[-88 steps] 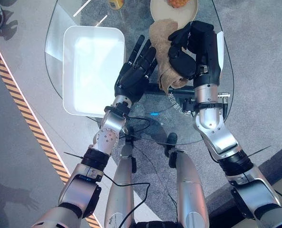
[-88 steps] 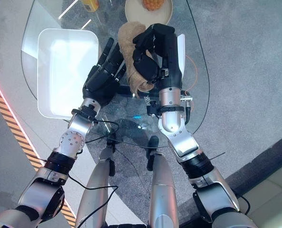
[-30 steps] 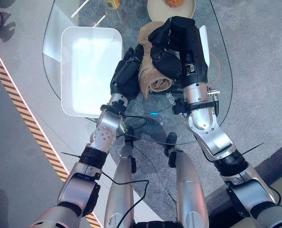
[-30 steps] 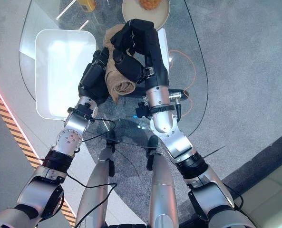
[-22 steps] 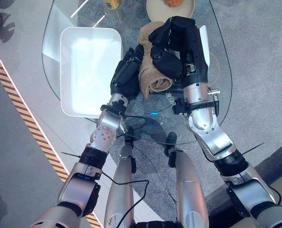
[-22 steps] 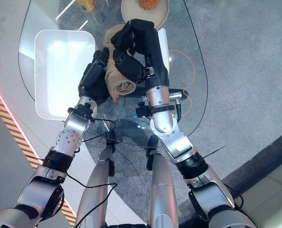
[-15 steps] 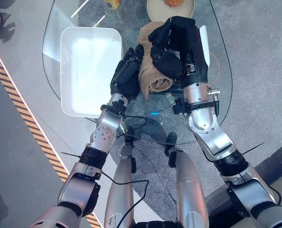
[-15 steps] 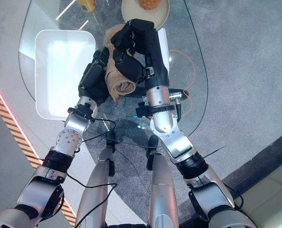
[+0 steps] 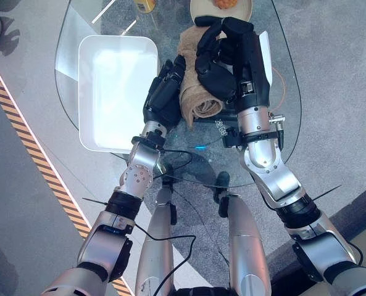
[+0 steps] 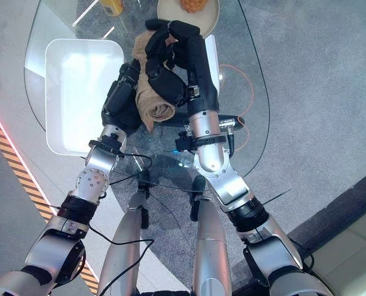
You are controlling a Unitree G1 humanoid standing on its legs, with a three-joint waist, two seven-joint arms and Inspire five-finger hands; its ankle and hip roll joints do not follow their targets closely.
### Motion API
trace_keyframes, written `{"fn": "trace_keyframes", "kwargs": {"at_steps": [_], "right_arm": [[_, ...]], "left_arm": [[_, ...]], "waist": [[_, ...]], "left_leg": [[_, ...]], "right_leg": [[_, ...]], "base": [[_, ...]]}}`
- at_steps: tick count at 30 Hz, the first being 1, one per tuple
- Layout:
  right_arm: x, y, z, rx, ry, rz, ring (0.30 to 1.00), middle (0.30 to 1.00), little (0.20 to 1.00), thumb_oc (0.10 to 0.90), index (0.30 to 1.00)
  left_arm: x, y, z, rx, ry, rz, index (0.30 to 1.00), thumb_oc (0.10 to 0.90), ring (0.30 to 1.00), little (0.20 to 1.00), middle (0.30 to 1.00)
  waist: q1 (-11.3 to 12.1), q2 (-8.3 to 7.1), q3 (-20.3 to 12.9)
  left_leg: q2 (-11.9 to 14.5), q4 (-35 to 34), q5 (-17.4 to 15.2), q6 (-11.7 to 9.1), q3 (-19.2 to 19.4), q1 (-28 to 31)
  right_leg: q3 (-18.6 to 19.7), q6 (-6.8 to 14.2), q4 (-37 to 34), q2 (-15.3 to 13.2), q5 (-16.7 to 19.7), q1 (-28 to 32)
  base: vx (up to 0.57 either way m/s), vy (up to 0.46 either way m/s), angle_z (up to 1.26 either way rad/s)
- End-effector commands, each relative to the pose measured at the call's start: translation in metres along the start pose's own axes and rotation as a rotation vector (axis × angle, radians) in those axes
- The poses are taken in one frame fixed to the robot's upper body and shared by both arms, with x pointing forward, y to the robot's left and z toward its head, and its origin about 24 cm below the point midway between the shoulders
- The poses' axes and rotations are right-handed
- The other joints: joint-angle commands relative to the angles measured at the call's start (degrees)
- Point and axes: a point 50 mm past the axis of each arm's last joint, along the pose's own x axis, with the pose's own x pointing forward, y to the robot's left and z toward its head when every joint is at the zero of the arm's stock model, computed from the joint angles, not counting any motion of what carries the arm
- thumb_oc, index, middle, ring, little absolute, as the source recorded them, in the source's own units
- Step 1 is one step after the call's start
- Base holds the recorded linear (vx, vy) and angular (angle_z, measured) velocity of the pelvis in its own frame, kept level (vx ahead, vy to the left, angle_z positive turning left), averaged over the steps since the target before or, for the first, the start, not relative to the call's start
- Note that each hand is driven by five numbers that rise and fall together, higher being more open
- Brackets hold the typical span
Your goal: Wipe the table with a cloth and put it in the basket.
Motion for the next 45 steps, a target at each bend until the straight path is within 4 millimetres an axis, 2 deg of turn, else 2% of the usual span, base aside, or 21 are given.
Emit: {"fn": "trace_keyframes", "kwargs": {"at_steps": [1,16,45], "right_arm": [[0.025,0.004,0.085,0.096,-0.425,-0.006,0.9,0.9,0.9,0.8,0.9],[0.026,0.0,0.088,0.08,-0.456,-0.034,0.9,0.9,0.9,0.8,0.9],[0.025,-0.021,0.098,0.026,-0.566,-0.148,0.9,0.9,0.9,0.8,0.9]], "left_arm": [[0.026,-0.079,0.013,-0.073,-0.123,-0.4,0.3,0.1,0.3,0.2,0.3],[0.026,-0.074,0.021,-0.175,-0.209,-0.393,0.3,0.1,0.3,0.2,0.3],[0.024,-0.058,0.042,-0.188,-0.338,-0.354,0.3,0.1,0.3,0.2,0.3]], "waist": [[0.7,-2.65,-1.7],[0.7,-3.3,-1.7],[0.4,-3.69,-1.7]], "left_leg": [[-4.6,6.7,-11.1,3.5,5.1,2.2],[-4.6,6.9,-11.4,3.3,5.2,2.6],[-4.3,6.3,-10.9,3.1,5.1,2.7]], "right_leg": [[3.8,2.5,-11.4,5.2,5.6,3.1],[3.9,2.4,-11.7,5.3,5.4,3.7],[4.0,2.4,-12.5,5.3,5.8,4.0]], "base": [[0.0,0.0,0.0],[0.0,0.0,0.0],[0.0,0.0,0.0]]}}
